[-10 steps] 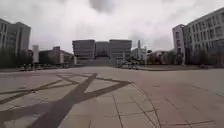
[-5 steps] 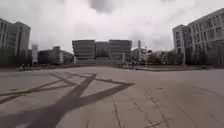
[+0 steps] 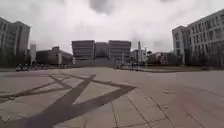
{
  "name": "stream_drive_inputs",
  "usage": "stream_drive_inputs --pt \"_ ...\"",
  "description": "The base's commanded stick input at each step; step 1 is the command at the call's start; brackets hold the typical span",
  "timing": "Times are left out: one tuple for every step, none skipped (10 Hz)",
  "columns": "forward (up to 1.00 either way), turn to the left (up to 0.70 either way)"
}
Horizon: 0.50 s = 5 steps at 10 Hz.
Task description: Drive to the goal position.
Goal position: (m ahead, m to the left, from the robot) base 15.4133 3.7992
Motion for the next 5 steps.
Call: stream_drive_inputs --pt "0.6 0.01" --pt "0.6 0.01" --pt "0.6 0.01" --pt "0.6 0.01" --pt "0.6 0.01"
